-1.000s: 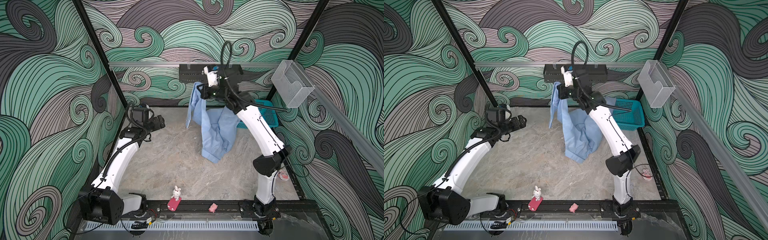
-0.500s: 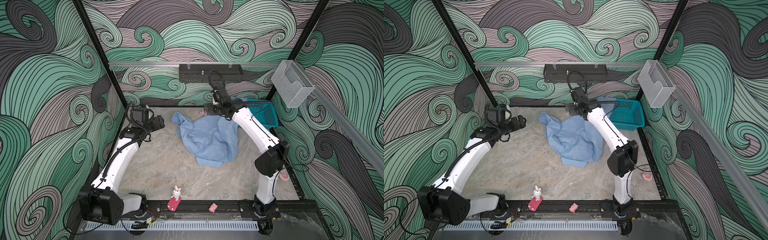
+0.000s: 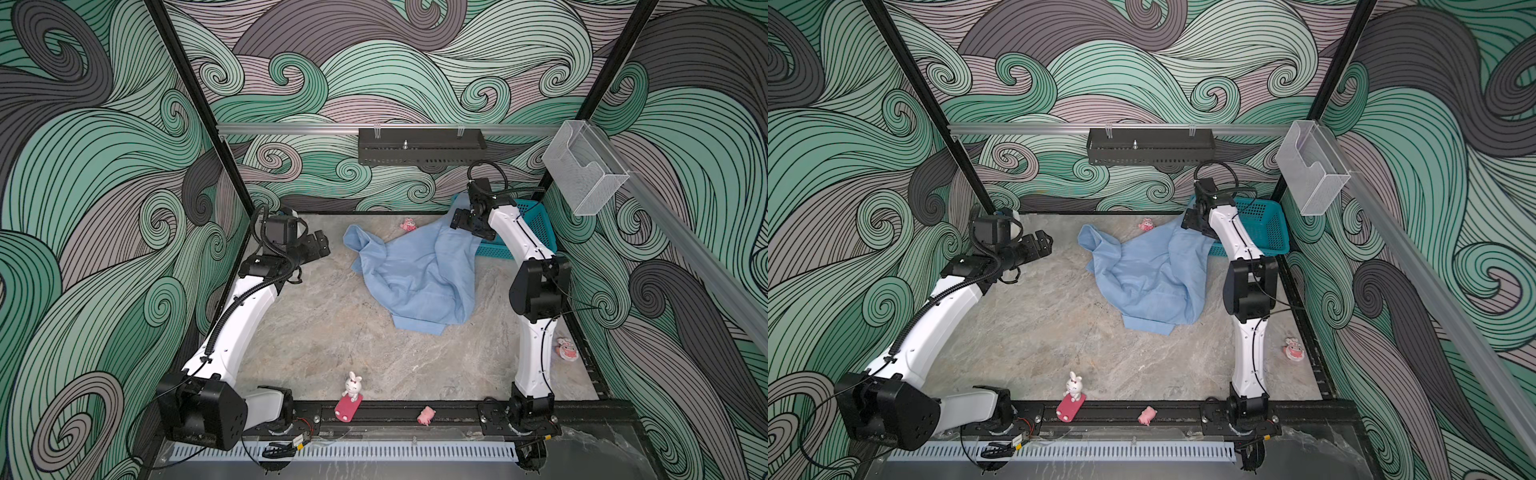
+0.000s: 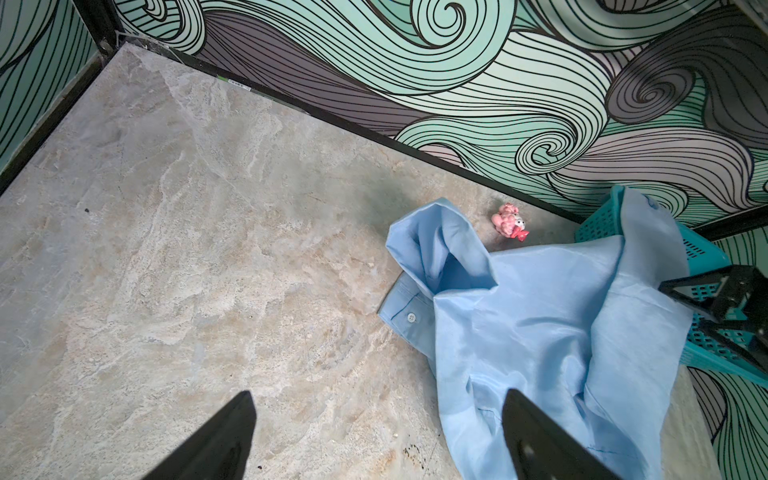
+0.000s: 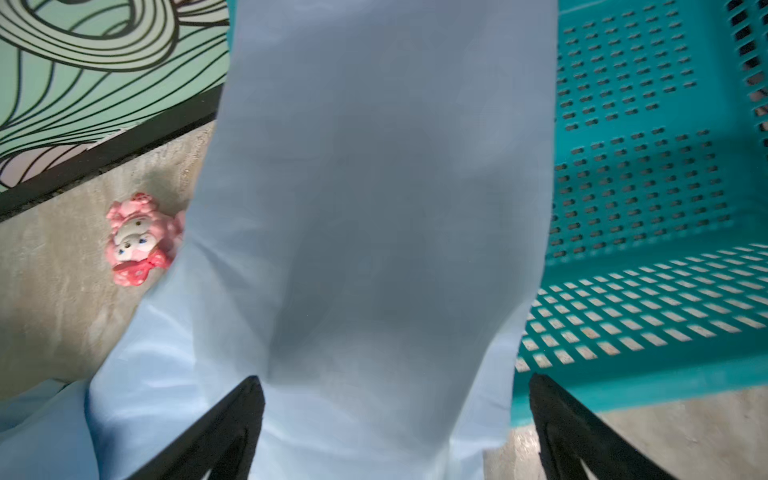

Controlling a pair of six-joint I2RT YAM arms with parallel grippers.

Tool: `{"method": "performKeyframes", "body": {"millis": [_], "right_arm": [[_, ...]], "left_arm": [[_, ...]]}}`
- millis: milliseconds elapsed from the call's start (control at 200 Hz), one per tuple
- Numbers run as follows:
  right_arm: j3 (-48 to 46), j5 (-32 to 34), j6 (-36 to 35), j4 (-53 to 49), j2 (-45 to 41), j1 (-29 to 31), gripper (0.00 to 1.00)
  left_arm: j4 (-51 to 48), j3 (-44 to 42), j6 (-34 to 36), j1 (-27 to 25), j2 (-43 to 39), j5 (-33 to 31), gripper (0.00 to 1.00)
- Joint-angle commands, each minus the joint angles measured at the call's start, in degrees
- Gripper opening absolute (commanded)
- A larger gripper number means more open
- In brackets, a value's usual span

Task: Fold and stack the long sleeve shirts
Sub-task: 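Release the shirt with the right gripper and draw back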

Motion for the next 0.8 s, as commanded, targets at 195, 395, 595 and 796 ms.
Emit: {"method": "performKeyframes", "body": {"millis": [195, 395, 595, 796], "right_arm": [[8.2, -12.6, -0.6, 2.4, 3.5, -2.5, 0.73], [8.0, -12.1, -5.5, 6.2, -1.5, 0.3, 0.00], [3.1, -13.4, -14.8, 7.4, -11.7, 7.9, 0.00], [-5.6, -16.1, -21.4, 8.2, -21.3, 18.2, 0.00]], "left_arm": [[-1.1, 0.0, 0.3, -0.1, 0.1, -0.4, 0.94], [-1.1, 0.1, 0.4, -0.1, 0.2, -0.3, 0.94], [-1.3, -0.1, 0.3, -0.1, 0.2, -0.4, 0.94], [-1.2, -0.4, -0.1, -0.1, 0.1, -0.3, 0.94]]}}
